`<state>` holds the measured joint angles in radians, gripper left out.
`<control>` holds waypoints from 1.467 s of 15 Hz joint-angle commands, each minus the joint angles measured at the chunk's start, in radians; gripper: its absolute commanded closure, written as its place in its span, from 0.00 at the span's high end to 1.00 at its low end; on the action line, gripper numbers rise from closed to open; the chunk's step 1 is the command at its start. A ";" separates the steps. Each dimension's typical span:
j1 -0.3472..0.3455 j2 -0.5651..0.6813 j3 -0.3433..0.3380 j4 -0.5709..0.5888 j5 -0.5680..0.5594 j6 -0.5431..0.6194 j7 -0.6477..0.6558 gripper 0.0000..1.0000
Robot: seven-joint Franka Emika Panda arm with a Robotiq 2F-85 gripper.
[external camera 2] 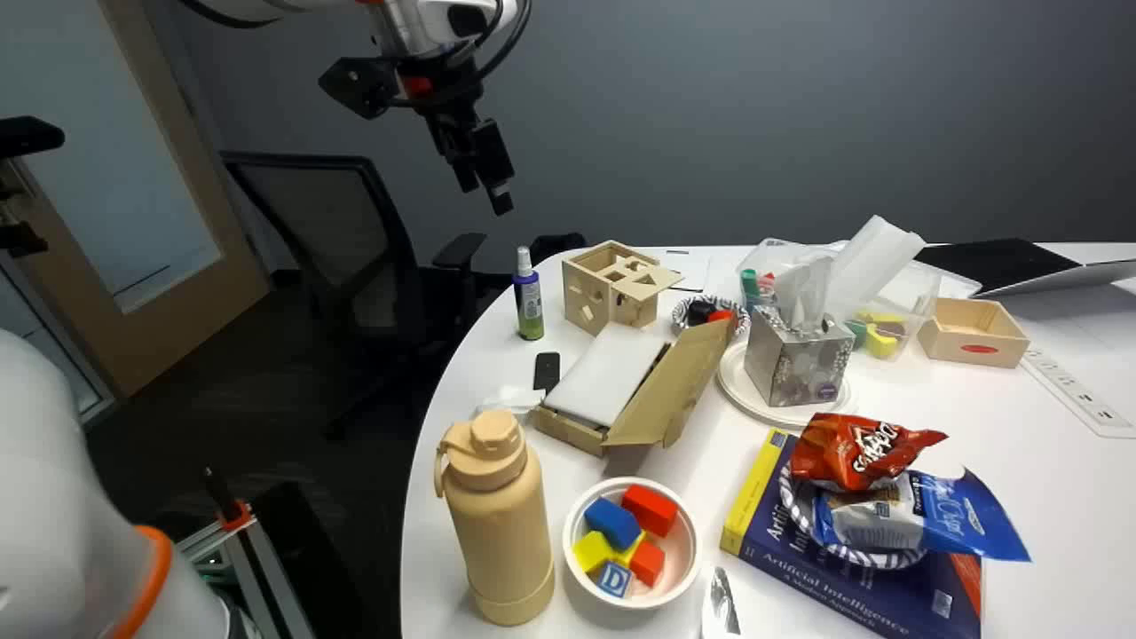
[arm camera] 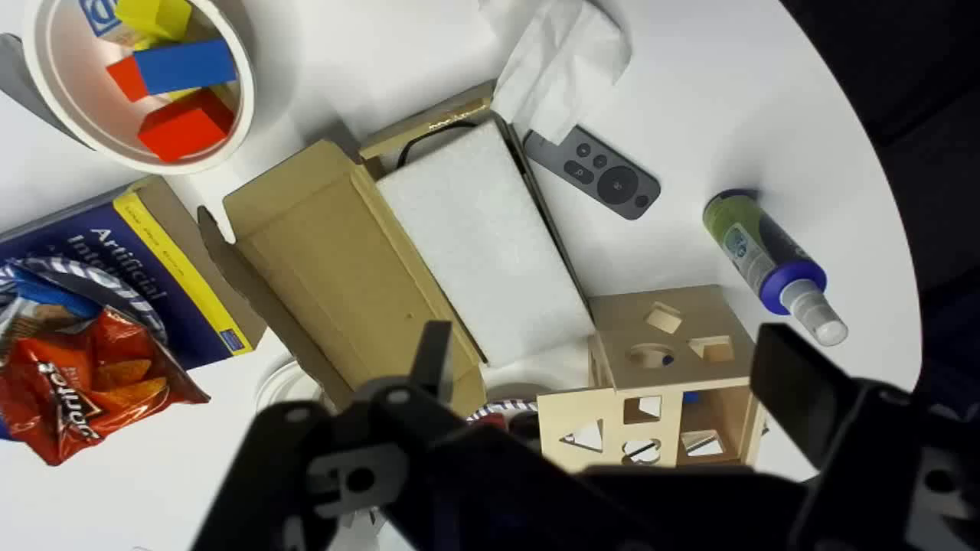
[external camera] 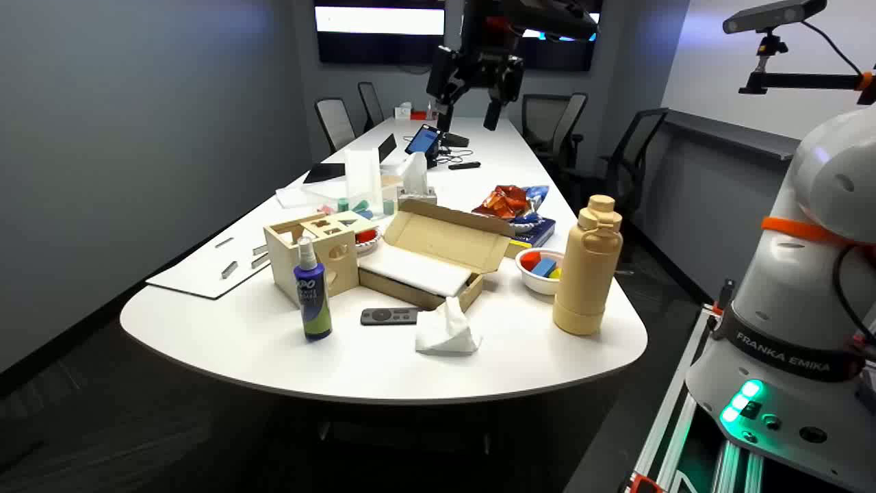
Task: Put the styrofoam on the table
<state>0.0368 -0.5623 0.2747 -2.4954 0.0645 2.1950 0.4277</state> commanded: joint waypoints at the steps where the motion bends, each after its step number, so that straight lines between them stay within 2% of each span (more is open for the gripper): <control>1: 0.012 0.002 -0.011 0.002 -0.008 -0.003 0.006 1.00; 19: 0.012 0.002 -0.011 0.002 -0.008 -0.003 0.006 1.00; 22: -0.007 0.066 0.004 -0.034 0.024 0.120 0.109 1.00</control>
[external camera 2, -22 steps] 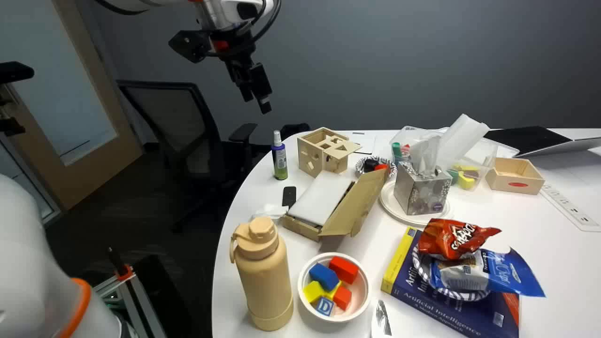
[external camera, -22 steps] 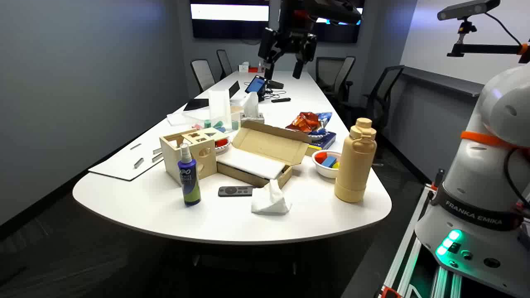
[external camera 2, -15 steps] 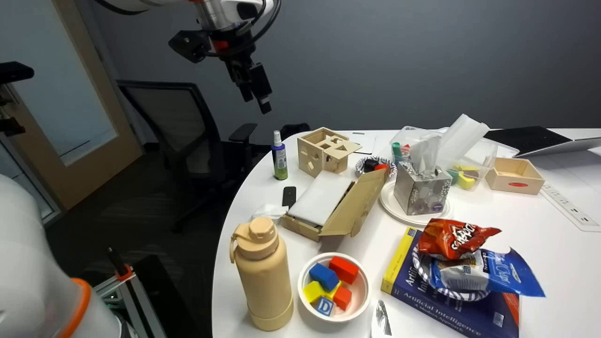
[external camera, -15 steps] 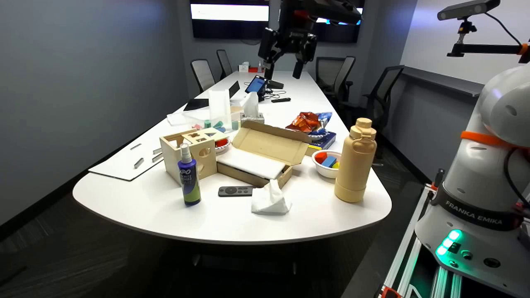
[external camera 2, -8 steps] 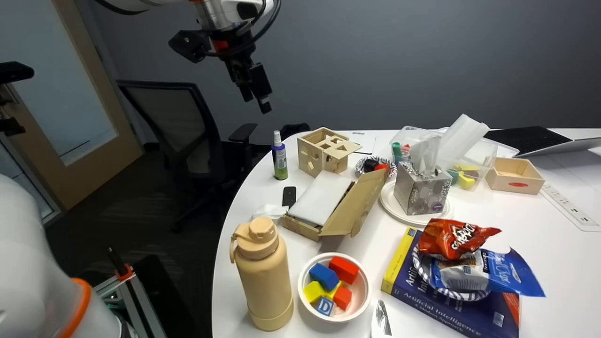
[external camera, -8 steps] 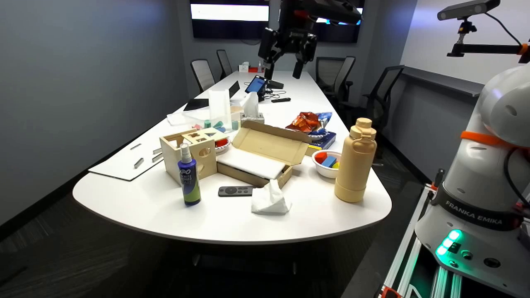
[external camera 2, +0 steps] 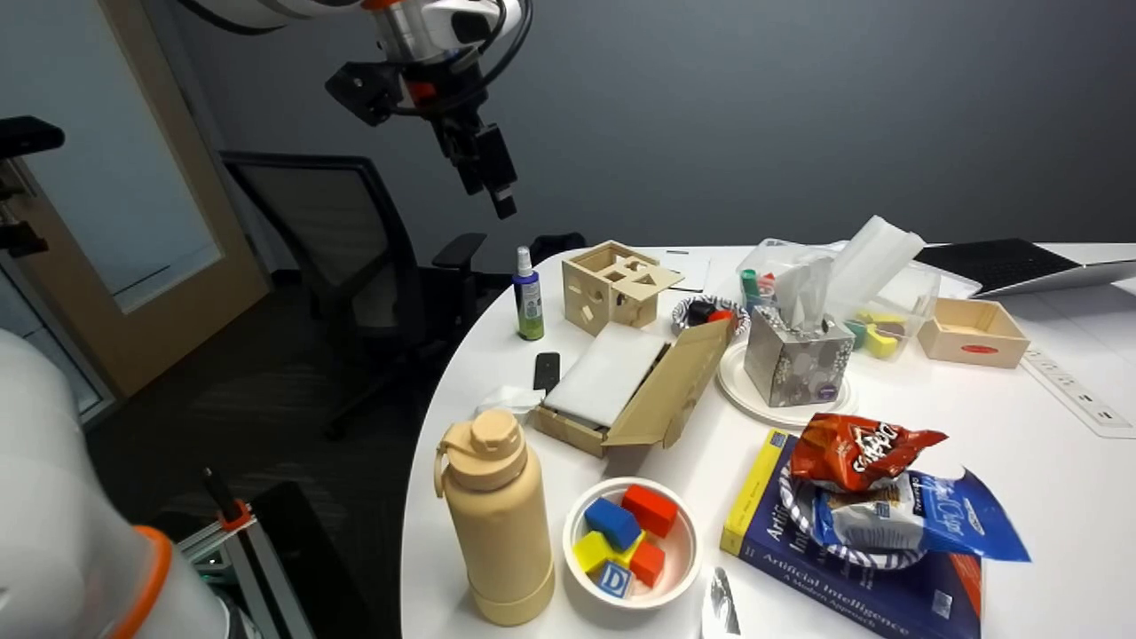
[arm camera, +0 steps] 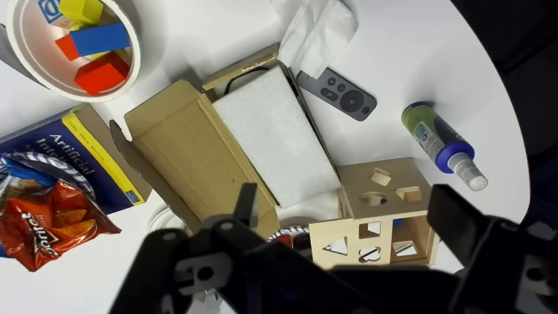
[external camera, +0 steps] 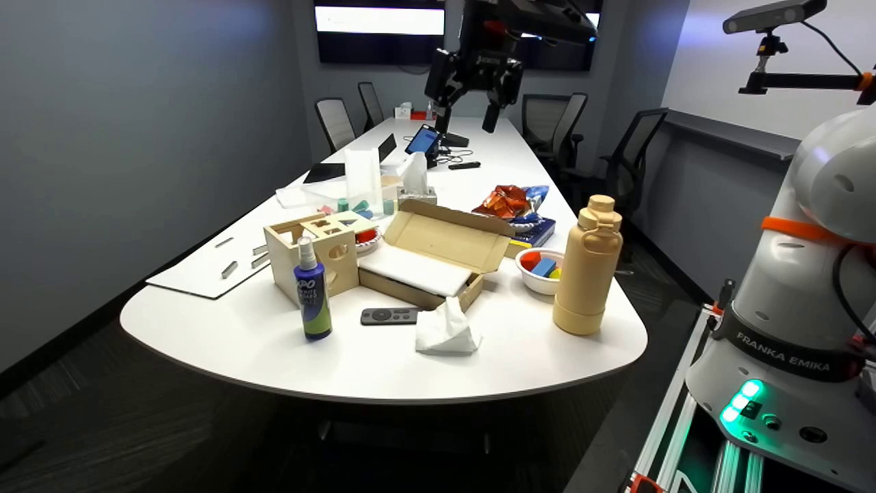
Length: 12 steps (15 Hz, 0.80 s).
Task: Put the styrofoam on the table
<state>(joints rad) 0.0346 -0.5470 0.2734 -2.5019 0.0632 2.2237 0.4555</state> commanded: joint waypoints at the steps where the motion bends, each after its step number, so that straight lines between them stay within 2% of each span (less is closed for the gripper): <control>1: -0.009 0.067 0.013 -0.039 0.027 0.130 0.121 1.00; 6: -0.041 0.169 0.037 -0.083 -0.017 0.296 0.328 1.00; 12: -0.088 0.250 0.030 -0.166 -0.071 0.499 0.533 1.00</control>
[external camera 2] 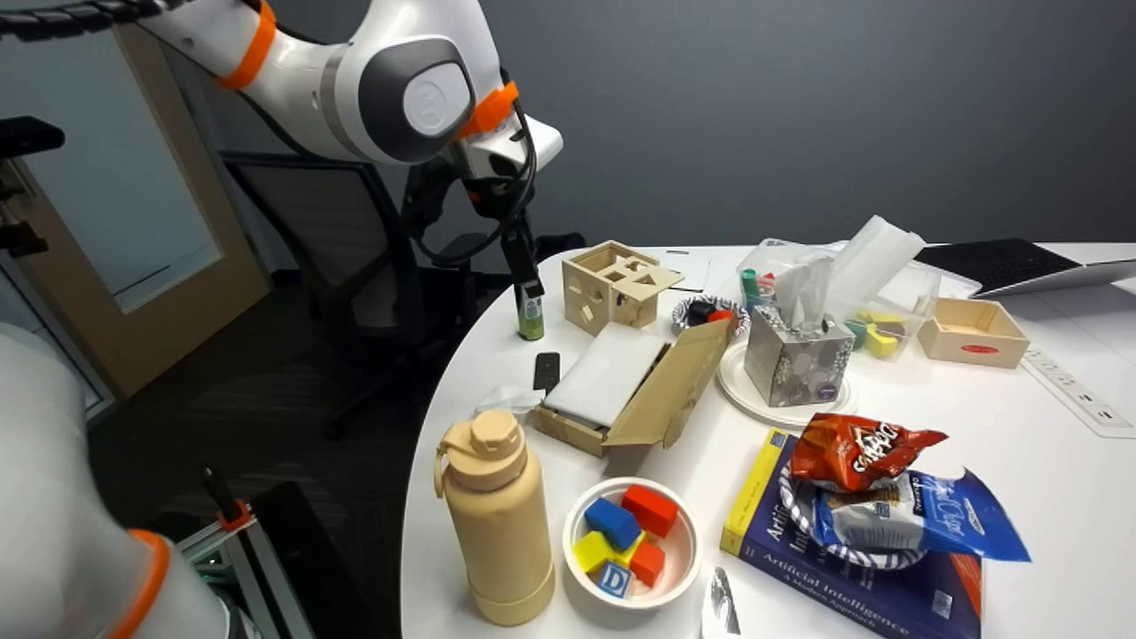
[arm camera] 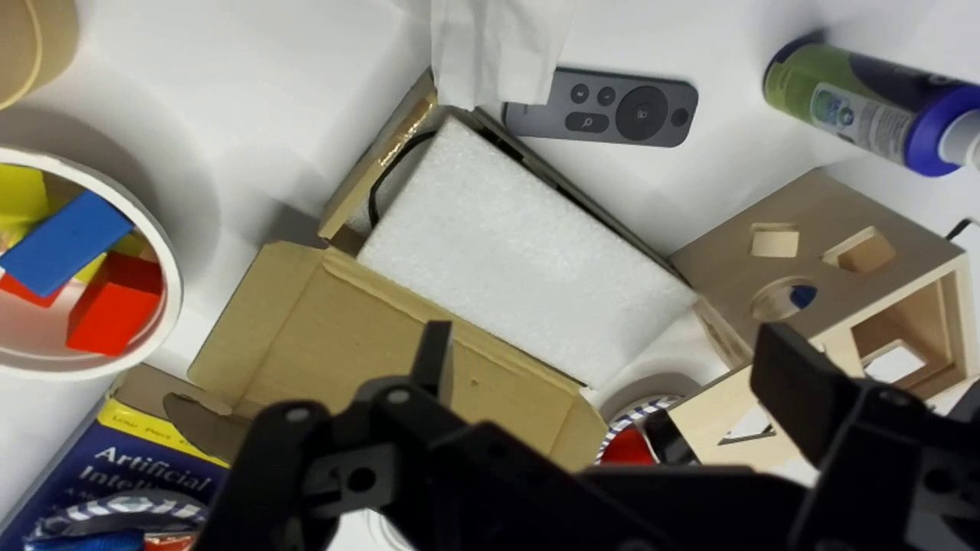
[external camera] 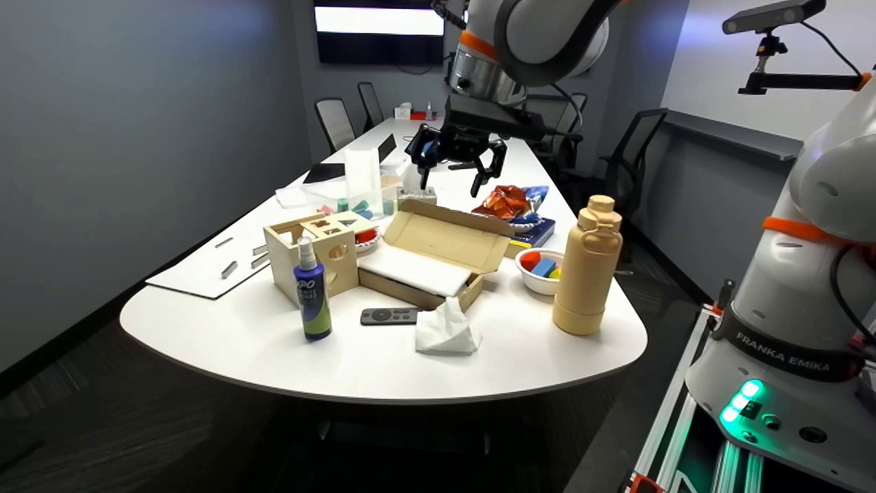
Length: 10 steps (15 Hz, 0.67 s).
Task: Put the styrofoam on the table
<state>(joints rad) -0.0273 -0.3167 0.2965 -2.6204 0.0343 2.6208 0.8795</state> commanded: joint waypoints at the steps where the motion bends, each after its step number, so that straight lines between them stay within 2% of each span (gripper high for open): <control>1: -0.034 0.030 0.006 -0.066 -0.049 0.143 0.139 1.00; 5: -0.091 0.082 0.031 -0.134 -0.112 0.307 0.284 1.00; 7: -0.157 0.111 0.084 -0.157 -0.168 0.364 0.371 1.00; 10: -0.263 0.165 0.159 -0.139 -0.295 0.387 0.501 1.00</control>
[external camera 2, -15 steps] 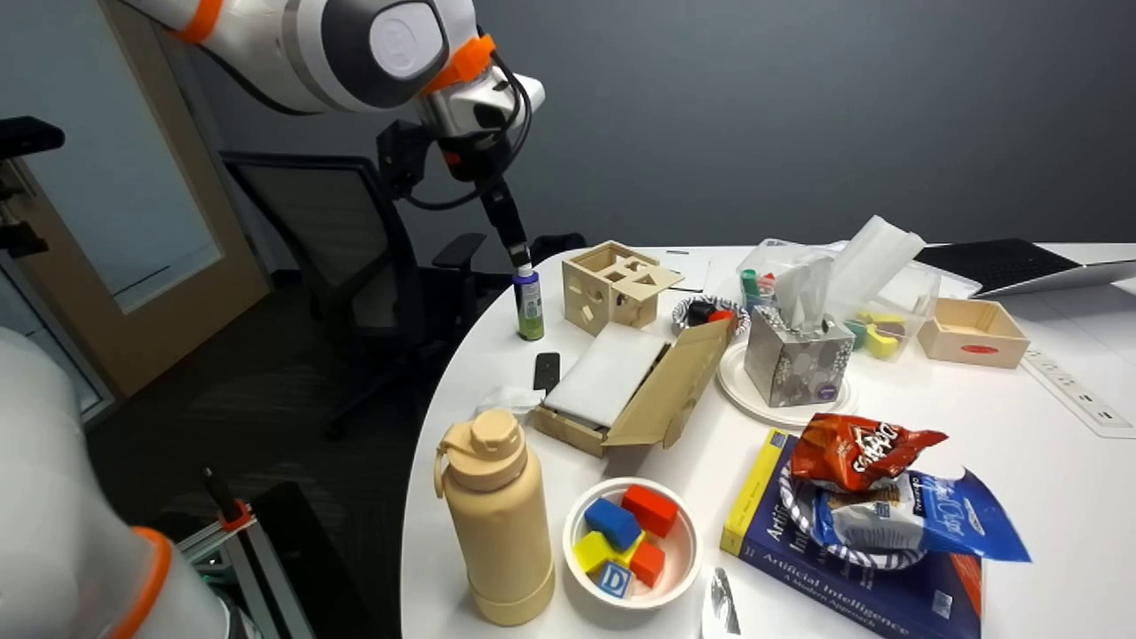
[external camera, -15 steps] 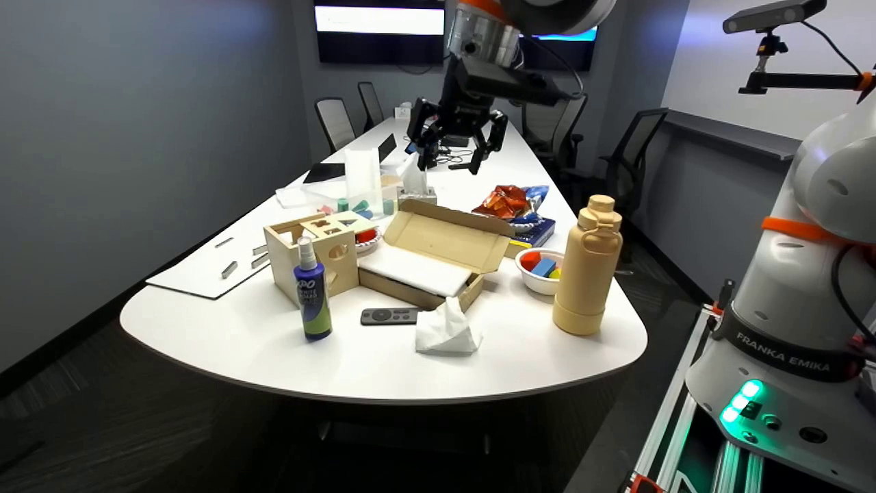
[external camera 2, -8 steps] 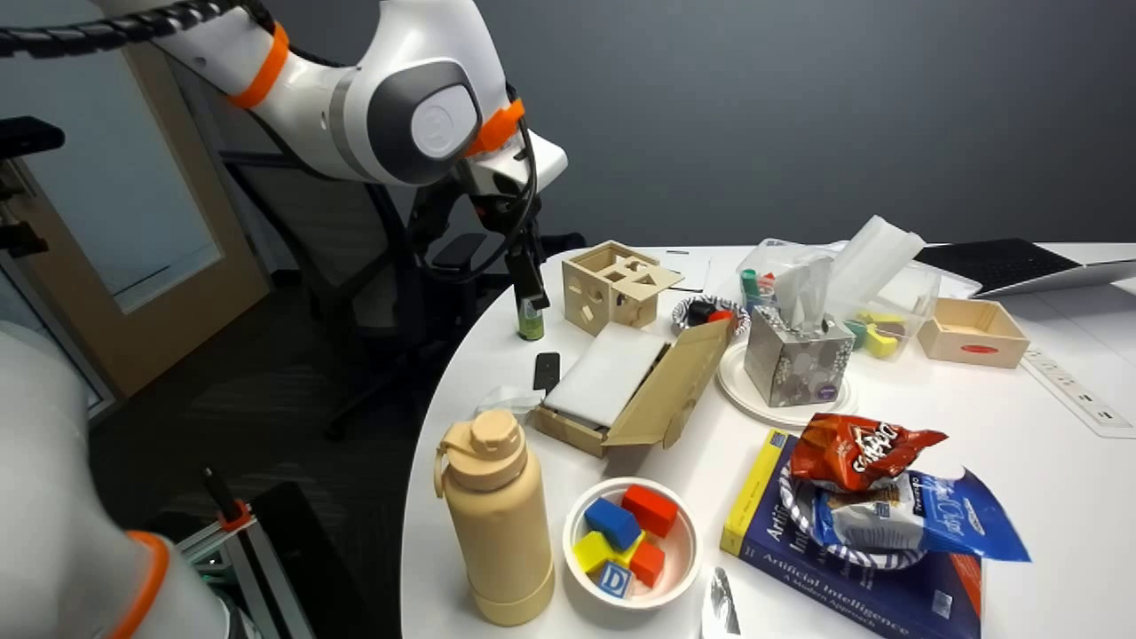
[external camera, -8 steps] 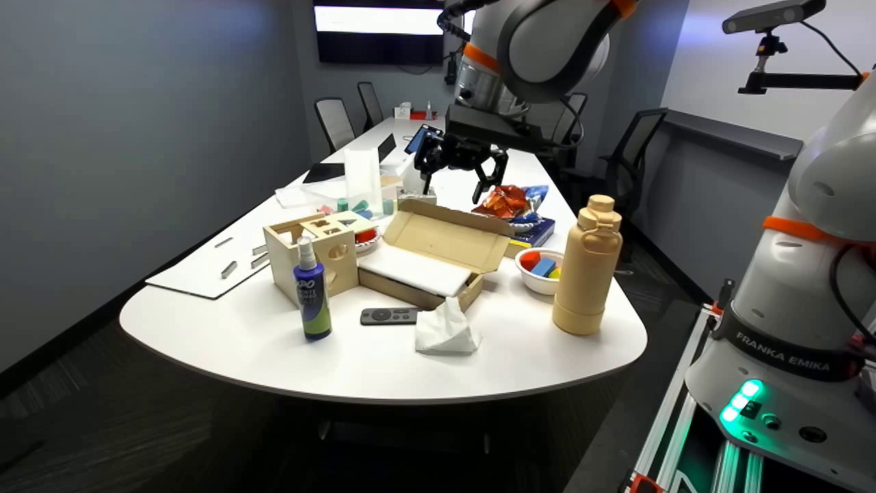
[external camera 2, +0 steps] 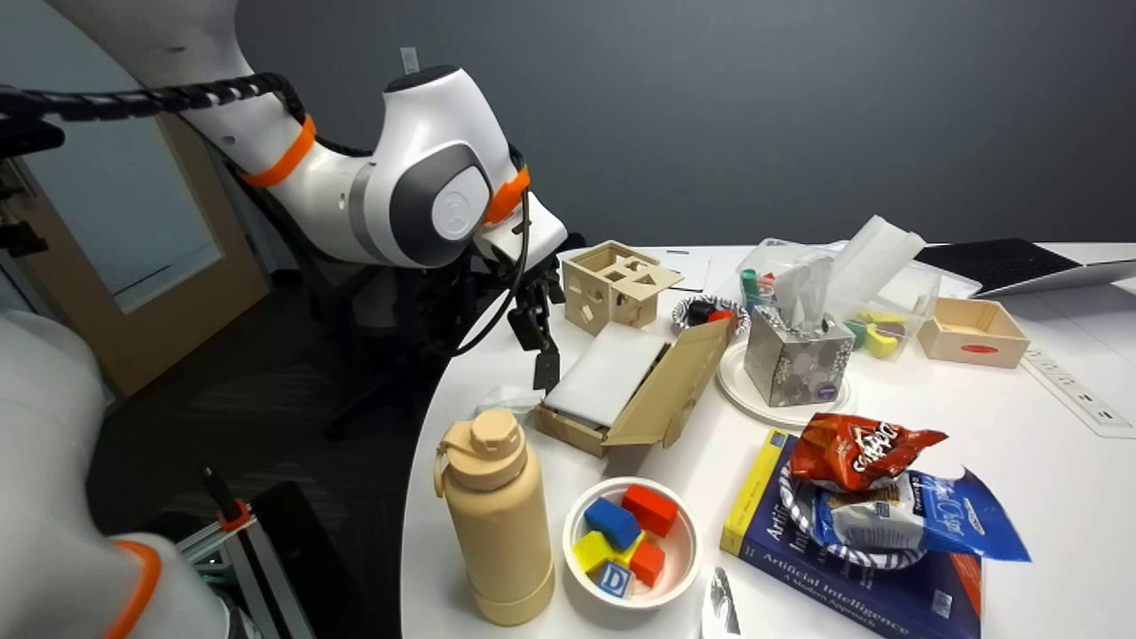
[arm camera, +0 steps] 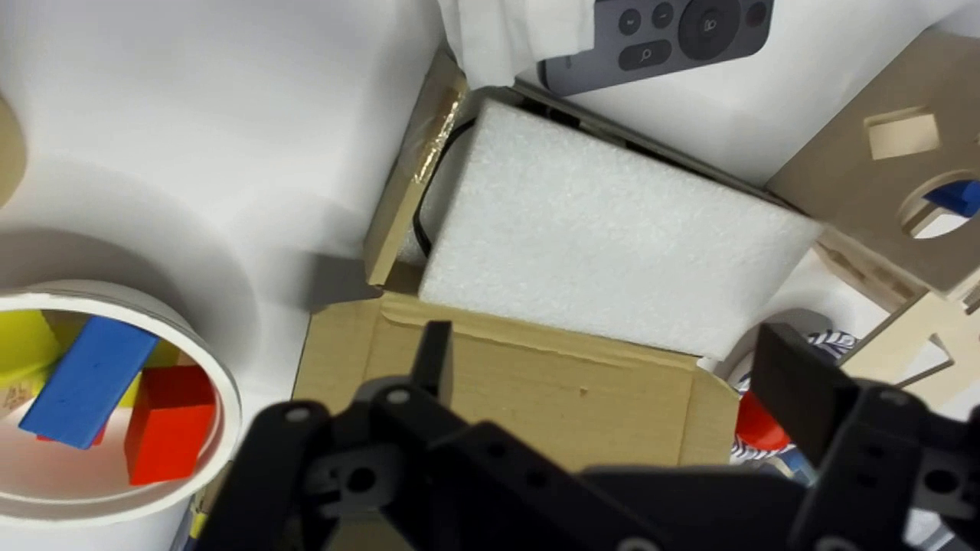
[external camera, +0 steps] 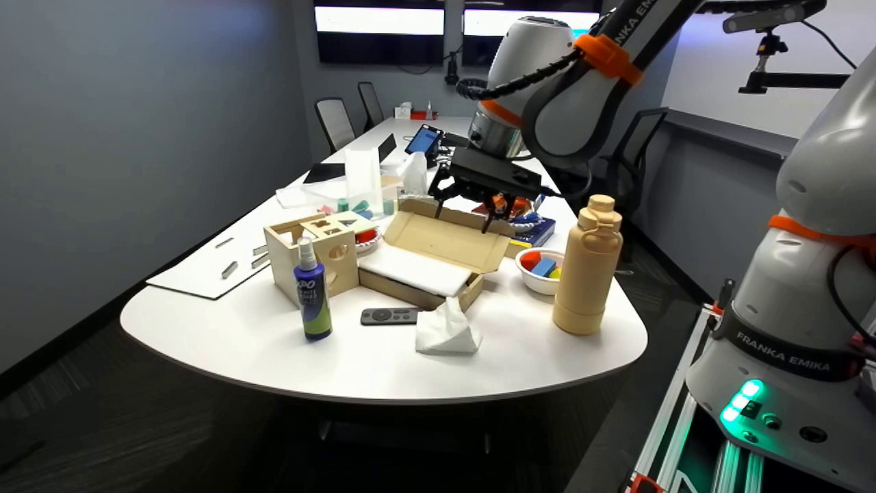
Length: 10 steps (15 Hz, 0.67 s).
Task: Put the styrofoam on the table
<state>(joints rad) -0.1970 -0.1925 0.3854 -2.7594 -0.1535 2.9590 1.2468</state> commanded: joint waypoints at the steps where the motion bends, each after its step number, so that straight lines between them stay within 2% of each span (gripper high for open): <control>1: -0.120 0.051 0.091 0.000 -0.145 0.054 0.170 1.00; 5: -0.194 0.094 0.154 0.000 -0.264 0.055 0.298 1.00; 10: -0.227 0.153 0.196 0.017 -0.373 0.072 0.439 1.00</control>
<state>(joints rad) -0.3917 -0.0776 0.5526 -2.7583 -0.4489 3.0001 1.5872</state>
